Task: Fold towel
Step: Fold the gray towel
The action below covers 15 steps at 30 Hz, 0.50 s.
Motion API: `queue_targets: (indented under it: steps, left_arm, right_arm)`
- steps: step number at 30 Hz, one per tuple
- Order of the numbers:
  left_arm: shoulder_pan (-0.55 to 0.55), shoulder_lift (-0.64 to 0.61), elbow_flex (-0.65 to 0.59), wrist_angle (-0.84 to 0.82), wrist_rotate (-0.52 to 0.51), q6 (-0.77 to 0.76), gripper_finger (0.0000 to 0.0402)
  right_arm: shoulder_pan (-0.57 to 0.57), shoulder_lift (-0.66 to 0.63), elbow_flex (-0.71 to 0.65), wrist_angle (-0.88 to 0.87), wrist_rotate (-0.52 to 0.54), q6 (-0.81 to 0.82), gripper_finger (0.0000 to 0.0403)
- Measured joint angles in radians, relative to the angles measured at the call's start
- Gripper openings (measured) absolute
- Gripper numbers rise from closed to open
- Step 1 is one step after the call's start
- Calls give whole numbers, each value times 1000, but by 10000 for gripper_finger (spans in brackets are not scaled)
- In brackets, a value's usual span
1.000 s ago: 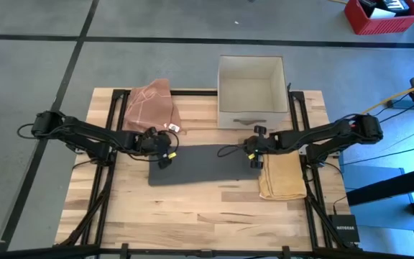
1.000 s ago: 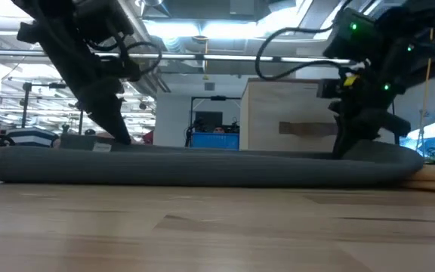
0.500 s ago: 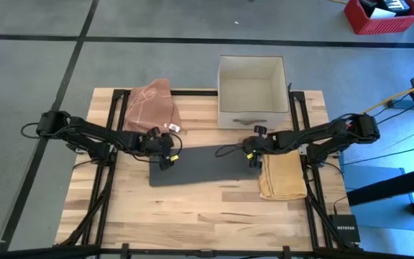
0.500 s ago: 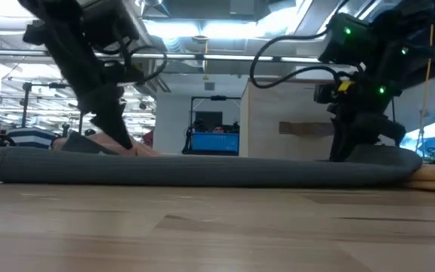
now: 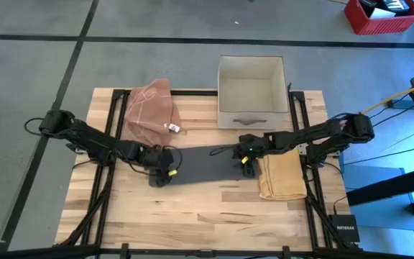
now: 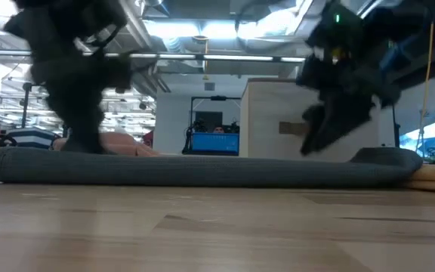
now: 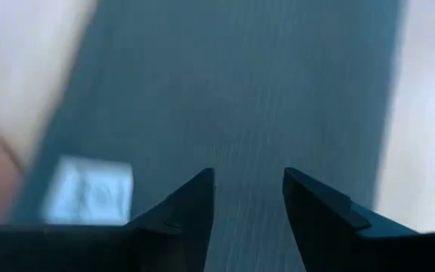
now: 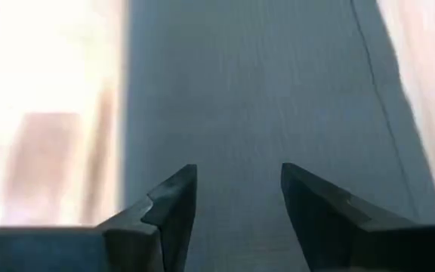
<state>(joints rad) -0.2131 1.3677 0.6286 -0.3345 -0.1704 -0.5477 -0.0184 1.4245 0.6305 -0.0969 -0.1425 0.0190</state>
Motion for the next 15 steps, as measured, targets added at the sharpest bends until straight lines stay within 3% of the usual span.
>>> queue_targets:
  steps: [6, 15]
  left_arm:
    - [-75, 53, -66, -26, 26, -108, 150]
    - [-152, 8, -68, -243, 46, -145, 150]
  right_arm:
    - [19, 102, -59, 52, 18, 33, 182]
    - [204, 159, -53, 198, 88, 162, 157]
